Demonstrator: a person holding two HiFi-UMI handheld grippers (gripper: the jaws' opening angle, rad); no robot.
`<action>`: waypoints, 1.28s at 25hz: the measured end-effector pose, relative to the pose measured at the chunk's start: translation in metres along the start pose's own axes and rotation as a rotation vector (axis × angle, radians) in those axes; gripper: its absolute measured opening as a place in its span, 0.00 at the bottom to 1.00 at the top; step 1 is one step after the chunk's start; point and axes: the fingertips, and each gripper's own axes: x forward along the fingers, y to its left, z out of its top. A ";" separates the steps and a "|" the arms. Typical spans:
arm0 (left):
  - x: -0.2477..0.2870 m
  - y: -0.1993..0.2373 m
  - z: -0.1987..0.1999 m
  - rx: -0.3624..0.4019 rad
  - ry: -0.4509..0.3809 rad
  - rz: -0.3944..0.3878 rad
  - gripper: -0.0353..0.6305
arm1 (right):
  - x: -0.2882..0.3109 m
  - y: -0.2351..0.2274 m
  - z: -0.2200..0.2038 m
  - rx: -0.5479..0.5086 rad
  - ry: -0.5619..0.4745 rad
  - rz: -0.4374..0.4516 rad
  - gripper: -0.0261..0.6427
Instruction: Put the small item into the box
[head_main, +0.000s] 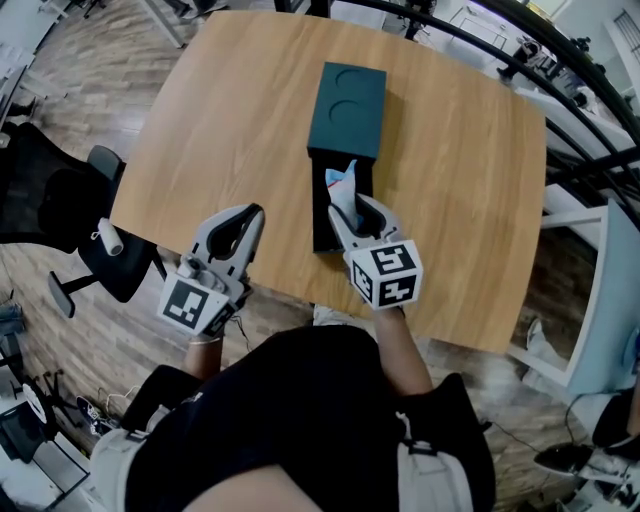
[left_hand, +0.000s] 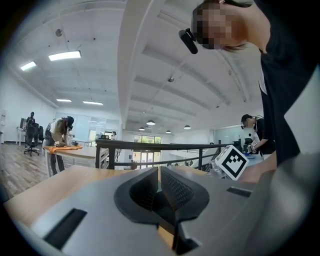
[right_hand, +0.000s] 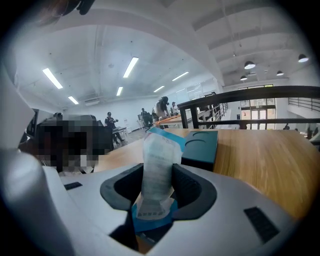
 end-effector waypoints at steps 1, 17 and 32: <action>0.002 0.002 0.000 0.000 0.001 0.000 0.09 | 0.003 -0.002 -0.002 -0.001 0.012 -0.004 0.30; 0.041 0.025 -0.004 0.035 0.035 0.001 0.09 | 0.034 -0.024 -0.031 0.016 0.134 -0.001 0.30; 0.044 0.046 0.004 0.019 0.039 -0.085 0.09 | 0.052 -0.026 -0.049 -0.027 0.284 -0.105 0.30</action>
